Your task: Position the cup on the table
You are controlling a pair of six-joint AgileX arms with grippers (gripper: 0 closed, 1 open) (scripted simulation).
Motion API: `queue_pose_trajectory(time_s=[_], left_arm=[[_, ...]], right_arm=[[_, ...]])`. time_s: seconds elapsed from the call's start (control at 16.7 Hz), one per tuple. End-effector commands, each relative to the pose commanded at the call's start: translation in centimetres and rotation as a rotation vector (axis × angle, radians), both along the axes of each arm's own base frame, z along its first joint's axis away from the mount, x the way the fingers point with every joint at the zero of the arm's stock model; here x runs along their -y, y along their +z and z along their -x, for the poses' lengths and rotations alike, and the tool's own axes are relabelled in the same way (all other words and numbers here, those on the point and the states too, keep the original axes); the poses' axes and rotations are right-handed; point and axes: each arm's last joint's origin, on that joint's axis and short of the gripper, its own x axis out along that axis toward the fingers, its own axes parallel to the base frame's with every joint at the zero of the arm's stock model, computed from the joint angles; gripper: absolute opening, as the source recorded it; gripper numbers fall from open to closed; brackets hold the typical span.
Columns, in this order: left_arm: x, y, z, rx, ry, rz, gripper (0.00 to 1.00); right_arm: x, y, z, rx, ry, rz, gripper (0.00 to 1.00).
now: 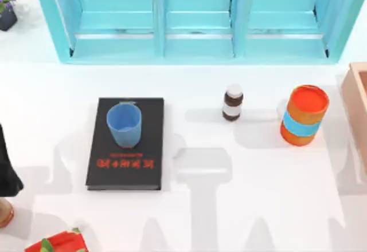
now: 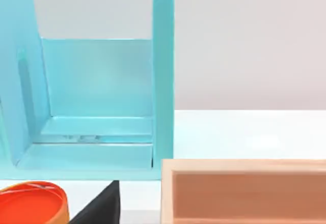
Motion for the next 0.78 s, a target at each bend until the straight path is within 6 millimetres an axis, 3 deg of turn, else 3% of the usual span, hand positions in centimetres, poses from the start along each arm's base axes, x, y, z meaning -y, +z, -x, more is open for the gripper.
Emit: queue_pose_trajectory(time_s=[0.18,0.36,0.6,0.78], left_arm=[[0.0,0.2,0.0,-0.008,-0.004,0.005,1.00],[0.4,1.7,-0.1,-0.082,-0.035,0.039,1.00],[1.2,6.0,-1.3,-0.298,-0.088,0.091,1.00],[2.3,10.2,-4.0,-0.499,-0.122,0.114,1.00]], right_arm=[[0.0,0.0,0.0,0.000,0.000,0.000,1.00],[0.0,0.0,0.0,0.000,0.000,0.000,1.00],[0.0,0.0,0.0,0.000,0.000,0.000,1.00],[0.0,0.0,0.0,0.000,0.000,0.000,1.00]])
